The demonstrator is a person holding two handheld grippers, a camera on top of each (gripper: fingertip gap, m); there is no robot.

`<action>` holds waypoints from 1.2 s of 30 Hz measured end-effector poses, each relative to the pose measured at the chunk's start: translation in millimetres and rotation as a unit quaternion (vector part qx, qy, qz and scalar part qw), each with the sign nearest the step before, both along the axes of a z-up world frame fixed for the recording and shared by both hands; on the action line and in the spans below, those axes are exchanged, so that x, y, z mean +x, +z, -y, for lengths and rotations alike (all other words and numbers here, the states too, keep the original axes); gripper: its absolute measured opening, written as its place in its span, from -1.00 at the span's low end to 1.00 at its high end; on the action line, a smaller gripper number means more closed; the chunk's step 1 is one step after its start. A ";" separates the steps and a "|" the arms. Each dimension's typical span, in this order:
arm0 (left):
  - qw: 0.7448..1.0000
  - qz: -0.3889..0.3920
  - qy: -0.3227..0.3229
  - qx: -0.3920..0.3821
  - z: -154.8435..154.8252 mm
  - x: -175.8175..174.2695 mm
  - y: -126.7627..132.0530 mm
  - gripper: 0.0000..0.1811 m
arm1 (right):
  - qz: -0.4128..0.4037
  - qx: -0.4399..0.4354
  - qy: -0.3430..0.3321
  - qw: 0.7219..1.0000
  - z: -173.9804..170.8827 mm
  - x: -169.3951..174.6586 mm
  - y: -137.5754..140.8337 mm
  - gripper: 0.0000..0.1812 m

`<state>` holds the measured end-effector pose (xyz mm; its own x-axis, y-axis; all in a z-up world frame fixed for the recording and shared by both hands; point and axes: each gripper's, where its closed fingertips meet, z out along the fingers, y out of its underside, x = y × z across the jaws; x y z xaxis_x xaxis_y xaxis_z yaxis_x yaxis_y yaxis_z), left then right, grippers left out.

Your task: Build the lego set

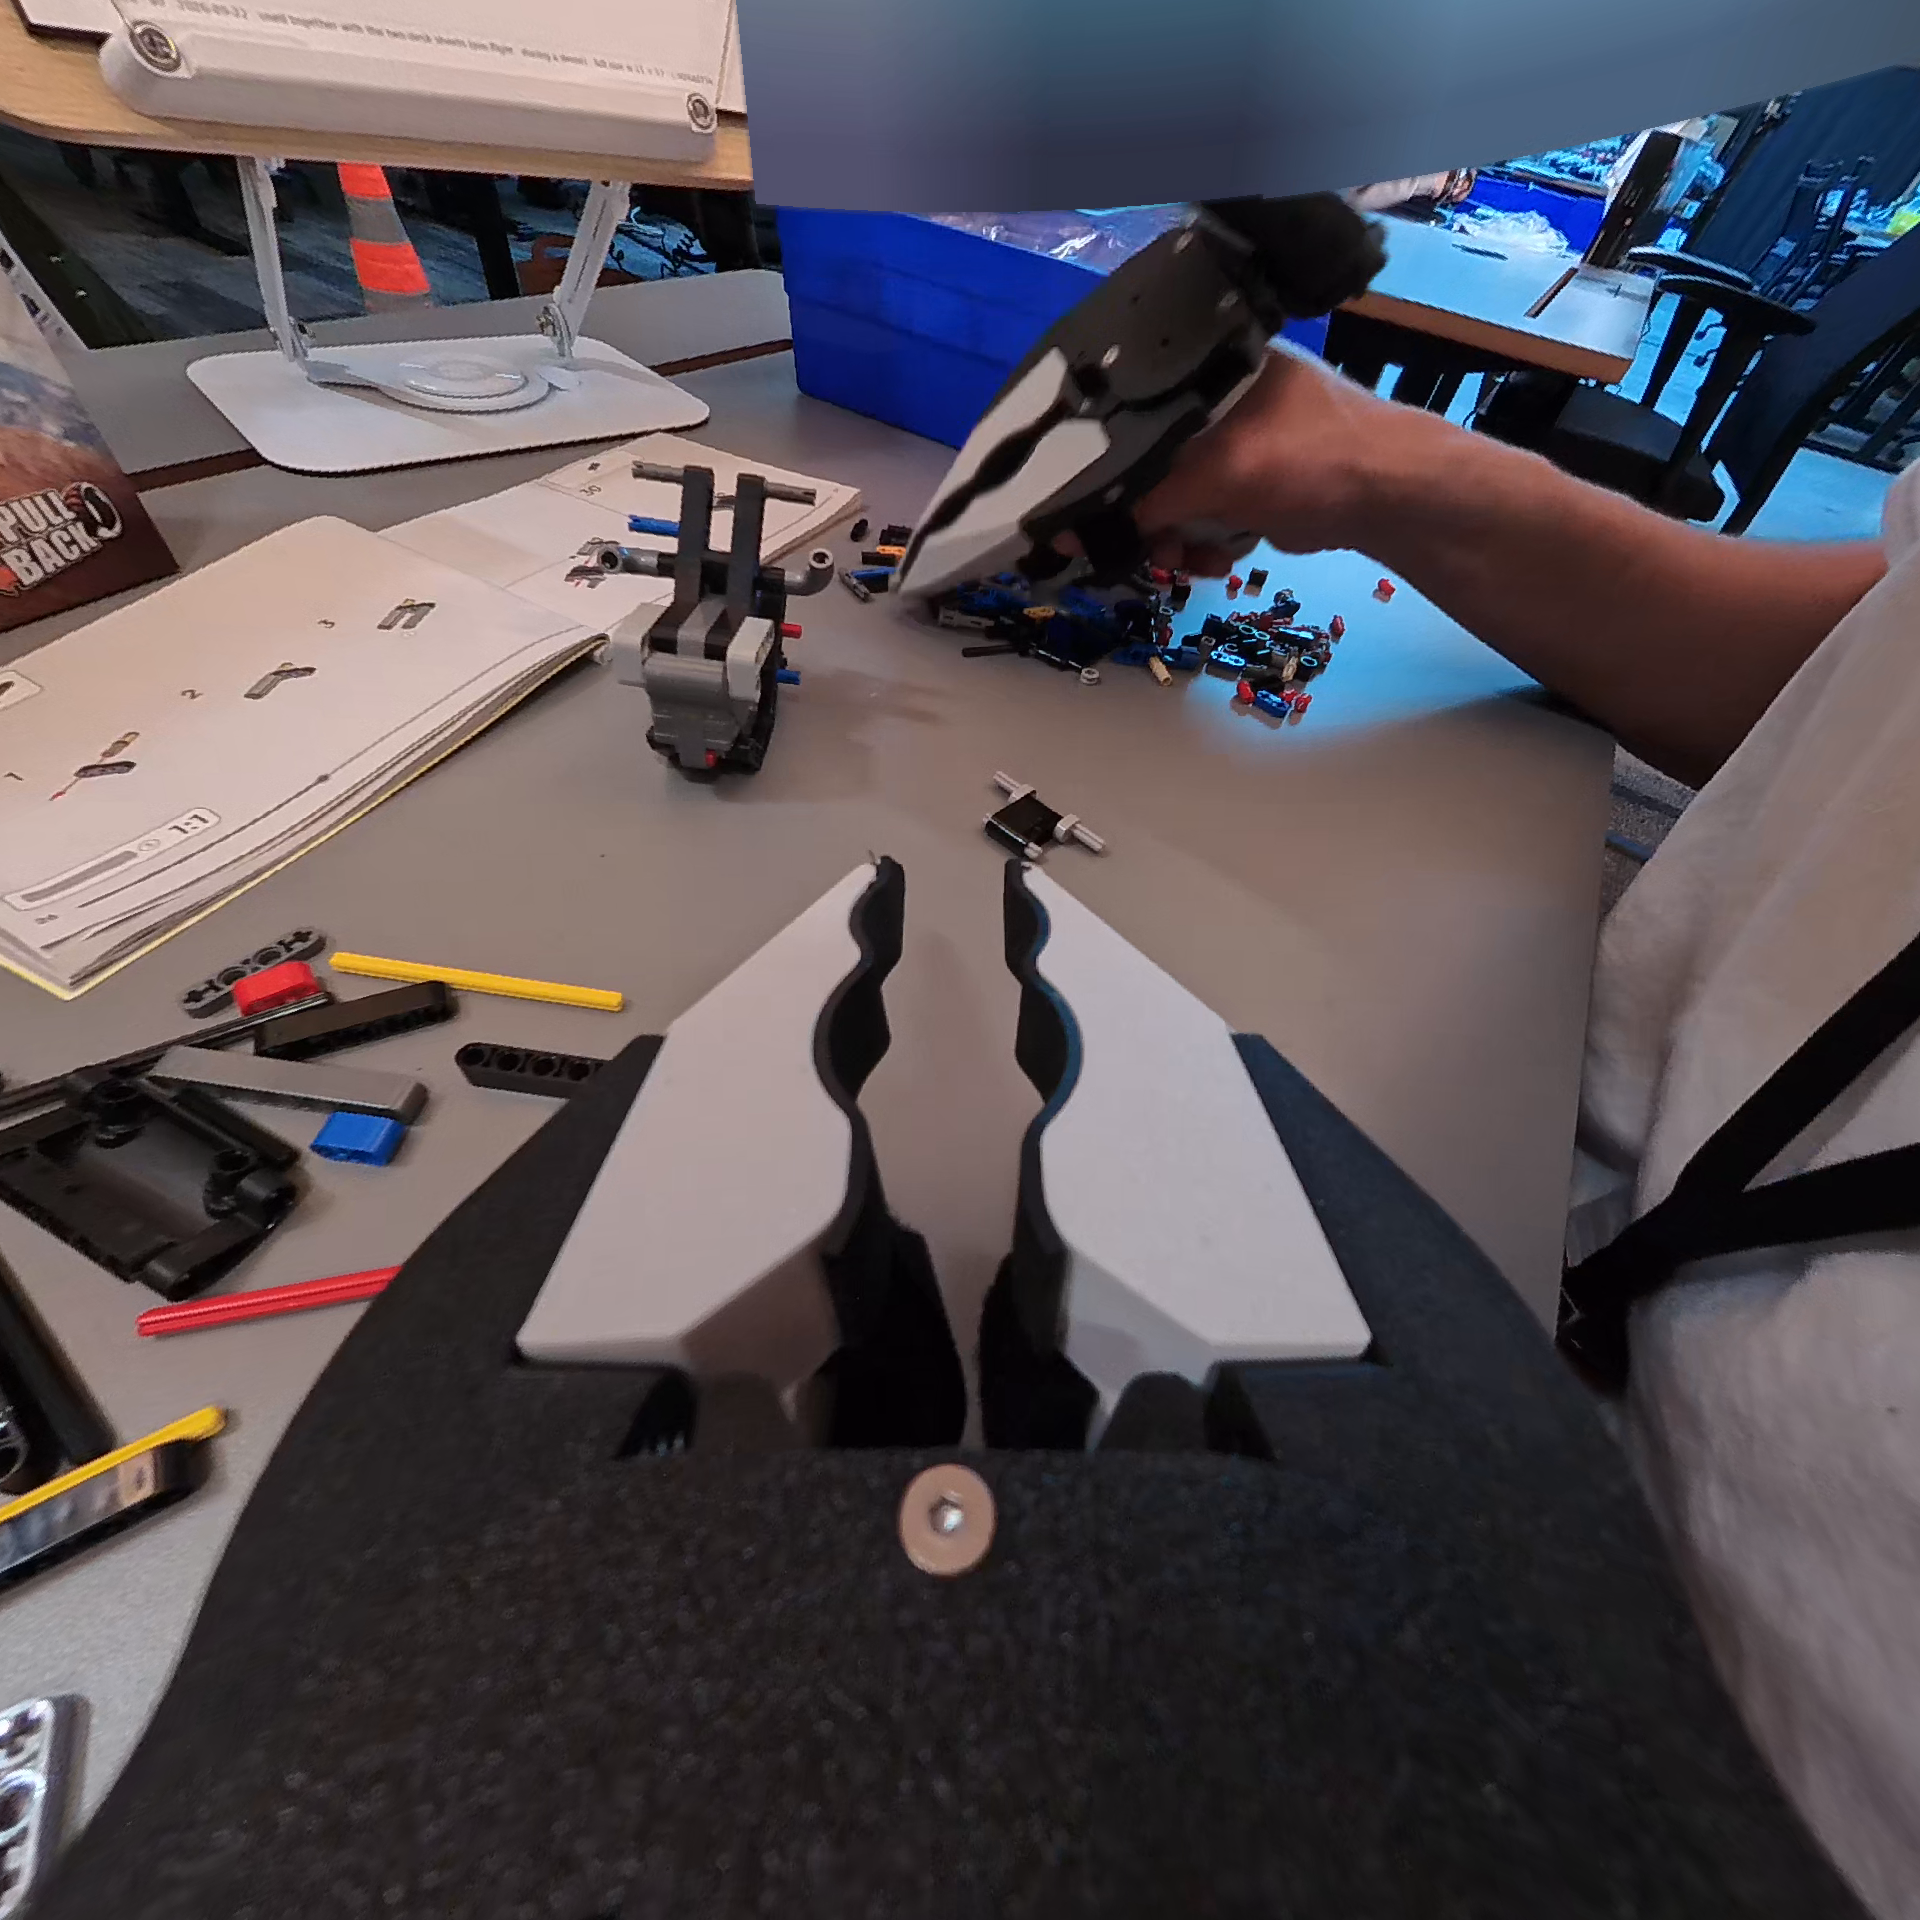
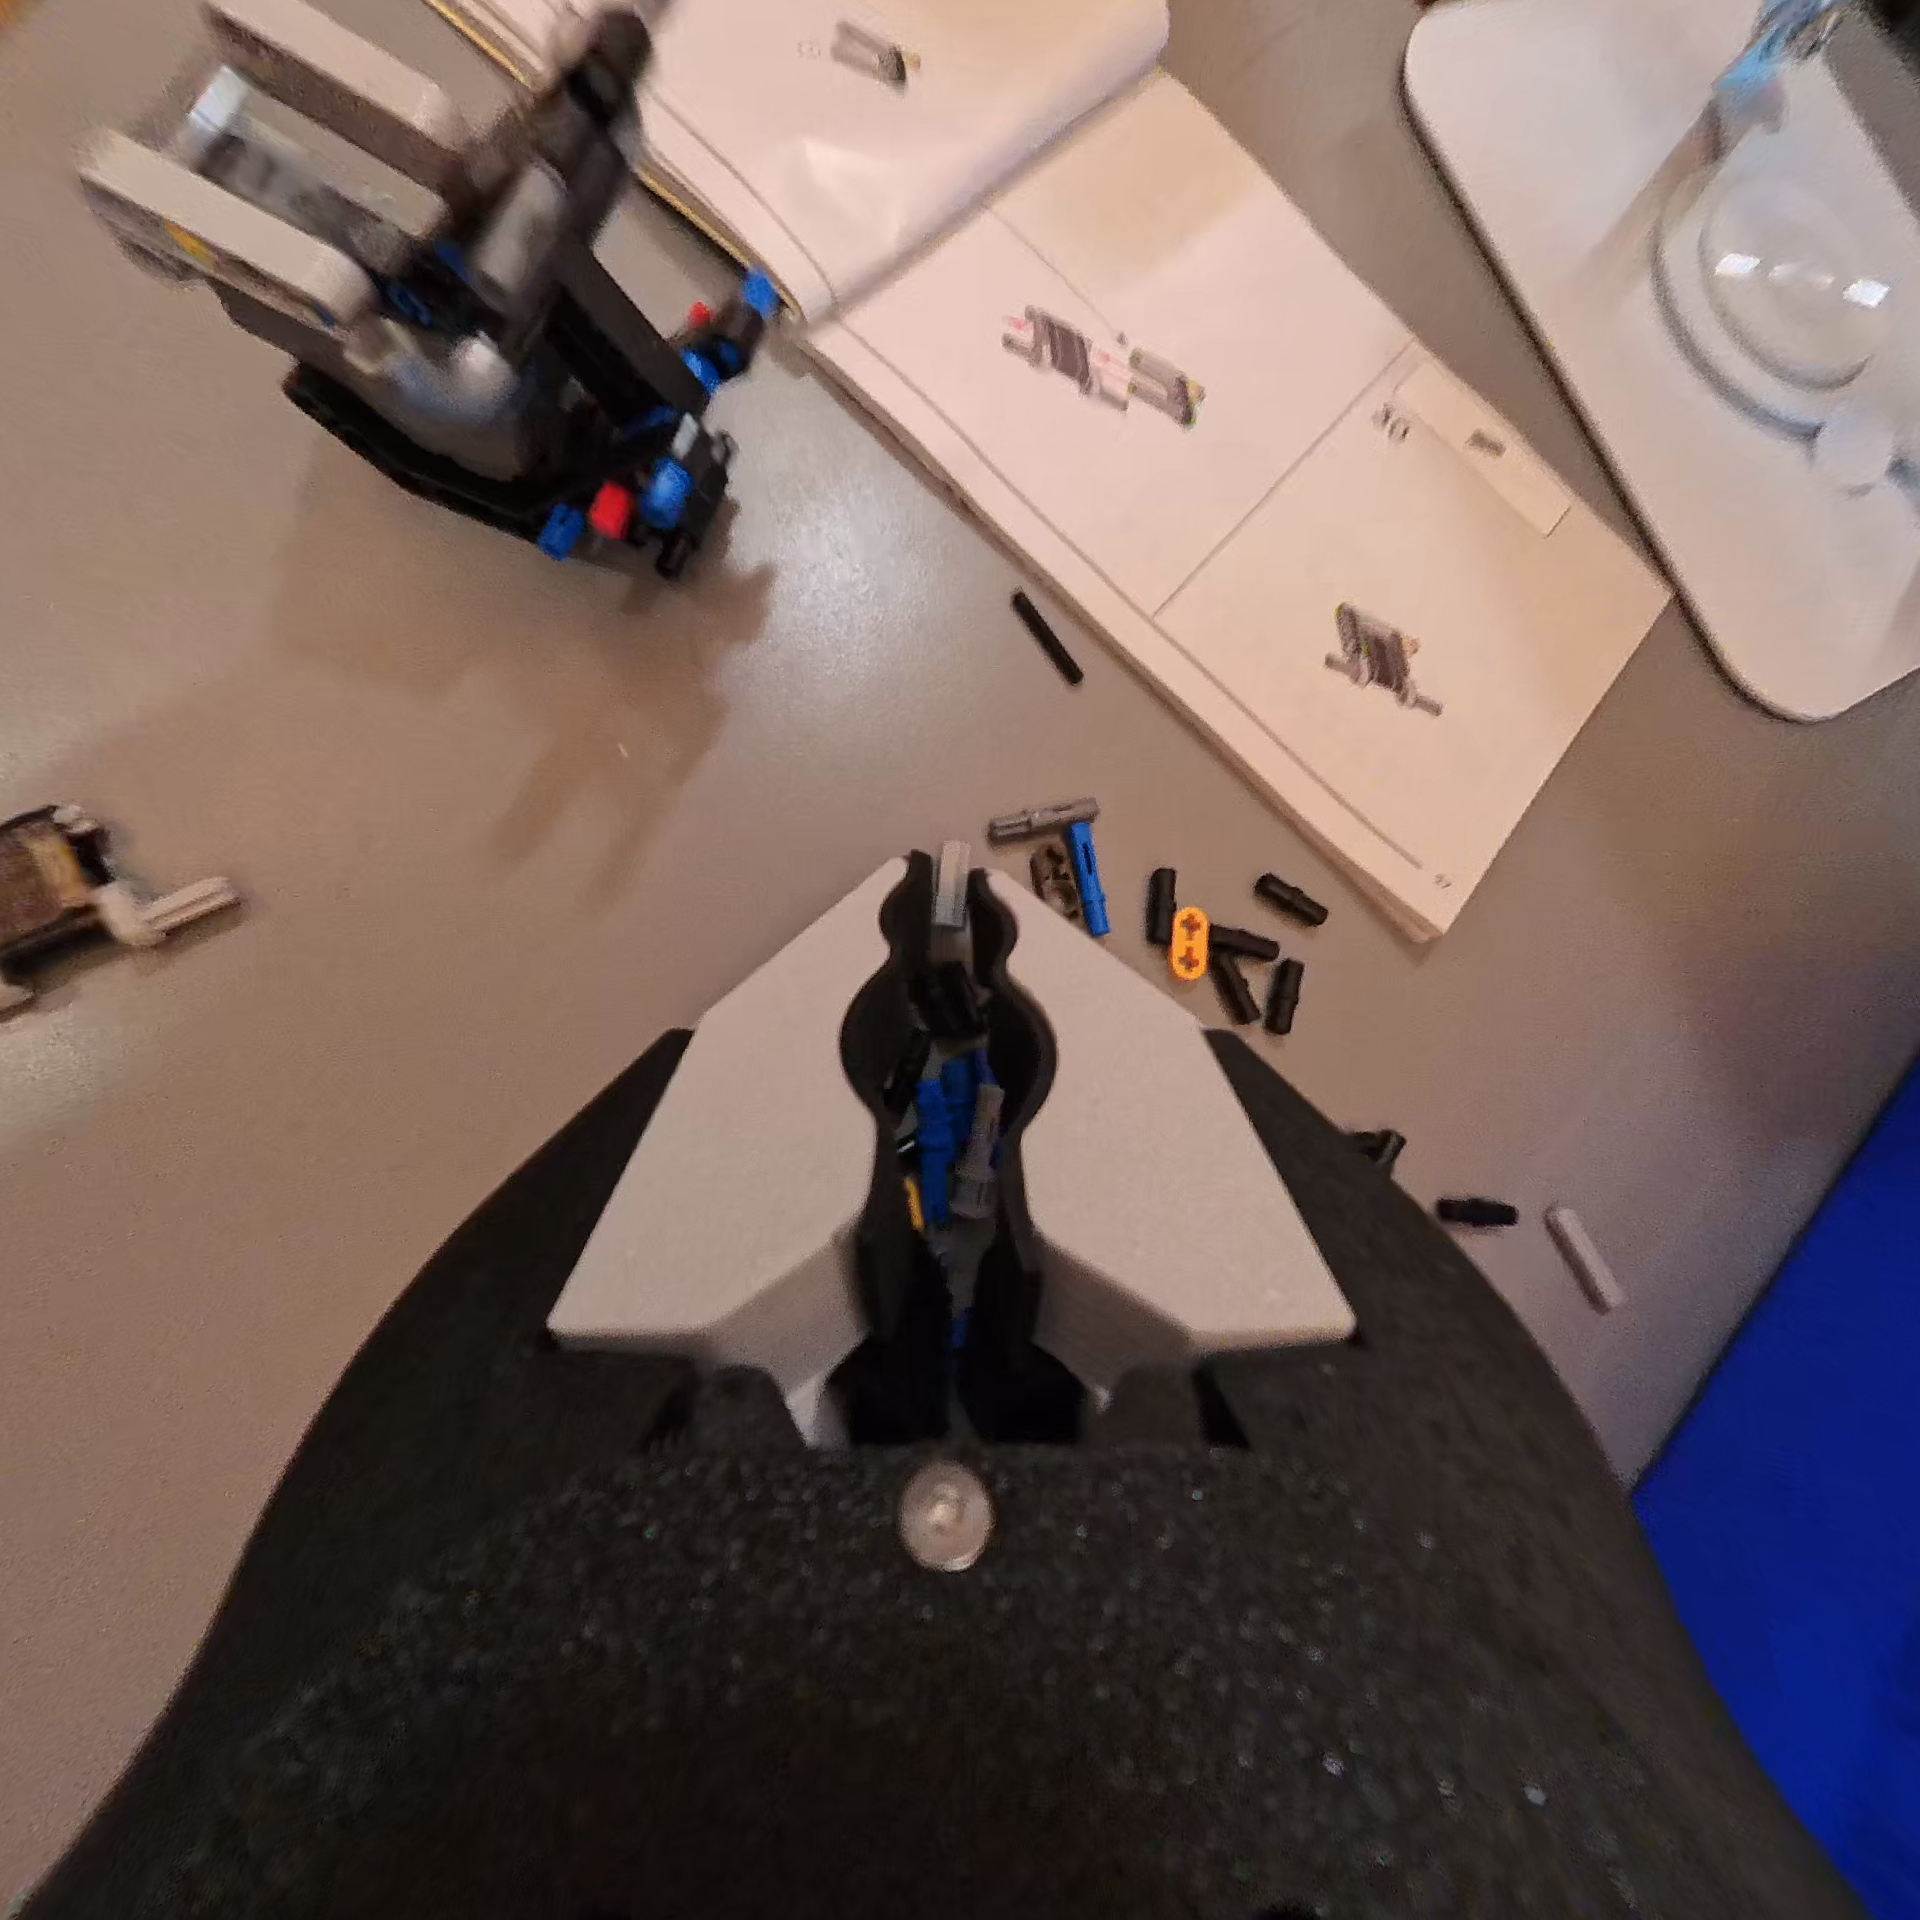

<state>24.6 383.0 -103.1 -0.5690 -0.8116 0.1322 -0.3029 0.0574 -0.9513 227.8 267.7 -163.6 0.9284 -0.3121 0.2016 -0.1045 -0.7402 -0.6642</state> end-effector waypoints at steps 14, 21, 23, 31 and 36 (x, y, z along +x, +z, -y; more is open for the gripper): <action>1.000 -0.002 0.001 0.007 0.7 0.4 -1.6 -0.81 | -0.066 0.032 0.420 0.905 -50.7 -220.1 13.9 -0.93; 1.000 -0.004 0.002 0.011 0.9 1.0 -3.1 -0.81 | -0.037 0.007 0.416 0.908 -51.4 -220.0 -2.2 -0.93; 1.000 -0.007 0.002 0.013 1.1 1.4 -4.1 -0.81 | -0.028 0.001 0.416 0.909 -51.0 -218.9 -4.9 -0.93; 1.000 -0.008 0.003 0.014 1.0 1.6 -4.4 -0.81 | -0.025 -0.006 0.415 0.909 -48.6 -217.6 -8.3 -0.93; 1.000 -0.010 0.003 0.015 1.2 2.0 -5.2 -0.81 | -0.018 -0.008 0.409 0.912 -49.3 -215.9 -11.3 -0.93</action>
